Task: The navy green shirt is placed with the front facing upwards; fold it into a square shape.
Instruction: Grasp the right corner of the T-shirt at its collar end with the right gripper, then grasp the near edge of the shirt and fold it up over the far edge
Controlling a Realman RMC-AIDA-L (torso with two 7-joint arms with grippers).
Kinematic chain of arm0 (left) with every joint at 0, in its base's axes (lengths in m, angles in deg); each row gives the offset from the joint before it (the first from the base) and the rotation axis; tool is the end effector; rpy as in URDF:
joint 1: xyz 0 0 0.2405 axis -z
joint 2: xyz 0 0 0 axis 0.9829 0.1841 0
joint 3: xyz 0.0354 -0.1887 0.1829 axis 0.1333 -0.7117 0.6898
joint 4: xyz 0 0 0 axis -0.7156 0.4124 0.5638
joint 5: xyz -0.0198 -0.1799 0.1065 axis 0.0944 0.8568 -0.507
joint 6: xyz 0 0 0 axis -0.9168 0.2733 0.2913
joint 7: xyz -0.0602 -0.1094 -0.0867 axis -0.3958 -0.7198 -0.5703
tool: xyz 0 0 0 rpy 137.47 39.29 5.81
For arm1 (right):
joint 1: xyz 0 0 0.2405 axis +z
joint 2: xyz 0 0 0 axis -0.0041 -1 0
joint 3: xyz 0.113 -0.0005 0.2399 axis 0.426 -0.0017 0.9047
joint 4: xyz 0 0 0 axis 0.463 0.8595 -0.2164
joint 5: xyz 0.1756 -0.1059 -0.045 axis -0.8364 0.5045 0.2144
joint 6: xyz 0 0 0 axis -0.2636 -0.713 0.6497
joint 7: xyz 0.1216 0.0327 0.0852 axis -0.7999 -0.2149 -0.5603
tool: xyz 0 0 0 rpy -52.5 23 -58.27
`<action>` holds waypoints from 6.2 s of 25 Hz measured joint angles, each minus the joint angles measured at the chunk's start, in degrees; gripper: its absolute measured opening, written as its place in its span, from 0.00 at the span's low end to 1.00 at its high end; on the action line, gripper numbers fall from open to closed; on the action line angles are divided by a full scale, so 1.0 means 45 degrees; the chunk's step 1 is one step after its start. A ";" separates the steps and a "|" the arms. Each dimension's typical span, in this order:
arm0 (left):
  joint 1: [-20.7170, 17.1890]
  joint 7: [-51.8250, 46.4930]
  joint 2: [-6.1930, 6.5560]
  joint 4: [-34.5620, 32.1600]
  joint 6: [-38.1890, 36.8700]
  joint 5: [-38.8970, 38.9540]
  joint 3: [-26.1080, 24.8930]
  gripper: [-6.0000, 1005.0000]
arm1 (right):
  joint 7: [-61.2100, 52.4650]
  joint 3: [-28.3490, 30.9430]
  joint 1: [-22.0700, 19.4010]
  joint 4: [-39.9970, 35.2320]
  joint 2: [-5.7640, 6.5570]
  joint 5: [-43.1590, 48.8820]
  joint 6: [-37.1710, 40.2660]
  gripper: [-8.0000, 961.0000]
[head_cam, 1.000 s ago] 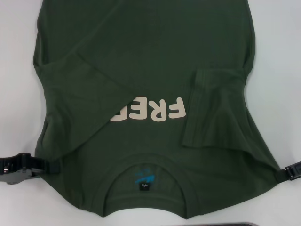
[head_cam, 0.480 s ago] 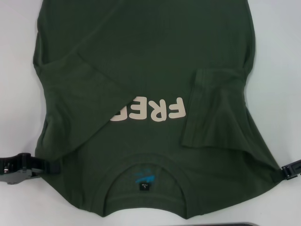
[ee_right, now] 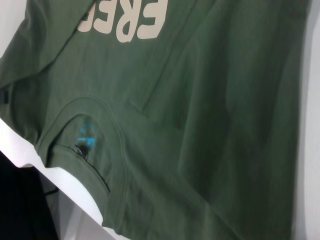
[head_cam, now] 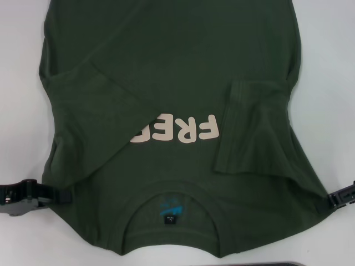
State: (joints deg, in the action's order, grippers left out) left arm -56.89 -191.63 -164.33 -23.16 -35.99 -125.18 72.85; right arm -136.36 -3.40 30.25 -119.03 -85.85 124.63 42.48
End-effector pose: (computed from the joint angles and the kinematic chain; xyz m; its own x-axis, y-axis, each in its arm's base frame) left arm -0.3514 0.2373 0.0108 -0.0313 0.9881 0.1508 0.9811 0.0016 0.1934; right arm 0.3473 0.2639 0.0363 0.2274 -0.9655 0.1265 -0.9736 -0.2280 0.0101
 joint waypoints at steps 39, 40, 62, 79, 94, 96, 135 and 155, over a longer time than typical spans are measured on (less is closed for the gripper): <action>0.0056 0.0004 0.0001 0.0000 0.0019 0.0010 -0.0001 0.01 | -0.0539 0.0365 0.0127 0.0288 0.0076 0.0004 -0.0295 0.95; 0.0033 0.0005 0.0001 0.0000 0.0018 0.0010 -0.0001 0.01 | -0.0545 0.0347 0.0126 0.0293 0.0067 0.0004 -0.0305 0.95; 0.0107 0.0039 0.0001 0.0000 -0.0001 -0.0008 0.0000 0.01 | -0.0500 0.0385 0.0353 0.0616 -0.0066 -0.0080 -0.0548 0.95; 0.0177 0.0005 -0.0020 0.0000 0.0021 0.0006 -0.0001 0.01 | -0.0439 0.0279 0.0539 0.0685 -0.0064 -0.0347 -0.0561 0.87; 0.0235 -0.0022 -0.0020 0.0000 0.0003 0.0007 -0.0001 0.01 | -0.0417 0.0240 0.0607 0.0752 -0.0177 -0.0362 -0.0896 0.86; 0.0234 -0.0030 -0.0020 0.0000 0.0000 0.0007 -0.0002 0.01 | -0.0320 0.0233 0.0589 0.0687 -0.0187 -0.0380 -0.0931 0.86; -0.0006 0.1581 0.0122 0.0000 -0.1682 -0.0107 0.0977 0.02 | 0.1320 0.0918 0.0046 -0.0205 -0.0006 -0.0540 0.0504 0.02; 0.3636 0.0904 -0.0292 0.1420 0.3522 0.1287 0.0311 0.02 | 0.2327 0.2496 0.0354 0.0986 -0.0214 -0.4953 -0.2830 0.02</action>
State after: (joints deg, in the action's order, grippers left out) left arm -40.53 -187.56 -165.65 -16.77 -20.15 -119.39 74.25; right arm -125.89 7.83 31.84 -114.59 -86.82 102.34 29.75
